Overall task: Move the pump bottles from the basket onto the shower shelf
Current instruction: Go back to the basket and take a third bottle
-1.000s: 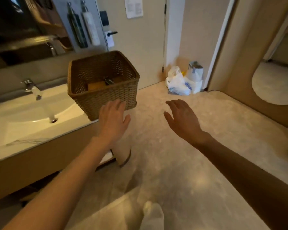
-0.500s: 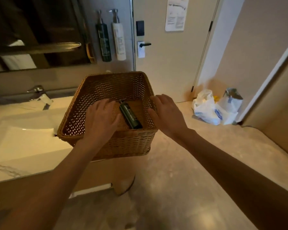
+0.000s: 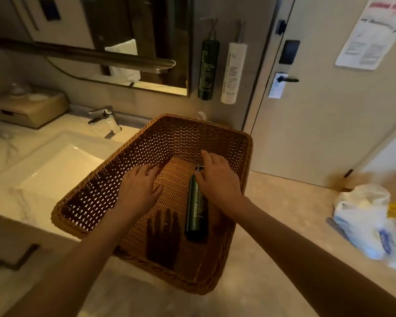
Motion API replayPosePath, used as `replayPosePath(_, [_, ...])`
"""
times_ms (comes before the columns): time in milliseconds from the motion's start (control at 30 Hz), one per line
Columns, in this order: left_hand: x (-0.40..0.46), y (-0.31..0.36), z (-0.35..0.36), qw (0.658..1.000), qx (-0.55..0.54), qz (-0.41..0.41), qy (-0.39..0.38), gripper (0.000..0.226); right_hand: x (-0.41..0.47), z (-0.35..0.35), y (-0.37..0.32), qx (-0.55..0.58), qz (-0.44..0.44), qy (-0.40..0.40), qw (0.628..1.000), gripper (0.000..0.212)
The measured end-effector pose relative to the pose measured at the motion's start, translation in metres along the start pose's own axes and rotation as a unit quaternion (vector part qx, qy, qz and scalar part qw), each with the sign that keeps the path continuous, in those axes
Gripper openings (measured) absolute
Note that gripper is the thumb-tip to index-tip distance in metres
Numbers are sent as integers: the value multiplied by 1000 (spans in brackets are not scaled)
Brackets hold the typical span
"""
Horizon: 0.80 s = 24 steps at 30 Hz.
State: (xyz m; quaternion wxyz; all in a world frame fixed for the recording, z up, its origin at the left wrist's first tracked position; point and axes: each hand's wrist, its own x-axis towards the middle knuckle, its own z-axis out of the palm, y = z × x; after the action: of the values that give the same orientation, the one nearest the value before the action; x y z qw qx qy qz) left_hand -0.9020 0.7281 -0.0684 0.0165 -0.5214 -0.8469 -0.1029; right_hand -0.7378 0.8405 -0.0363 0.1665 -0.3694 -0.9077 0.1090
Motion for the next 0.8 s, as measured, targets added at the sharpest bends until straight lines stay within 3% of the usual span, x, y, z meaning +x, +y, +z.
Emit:
replayPosePath(200, [19,-7,9,999,1,-37,-33,57,51,46,1,-6,128,-188,974,94])
replayPosePath(333, [38,-11,9,999,9,-14,-37,58,74,75,8,10,215,-299,930,94])
replayPosePath(467, [44,-17,15,998,-12,-16,-57,58,86,100,11,18,257,-292,921,85])
replayPosePath(600, [44,-25,23,994,-45,-43,-88,60,92,120,11,119,322,-303,889,64])
replayPosePath(800, [44,-32,29,989,-58,-93,-95,60,98,125,4,263,380,-307,832,71])
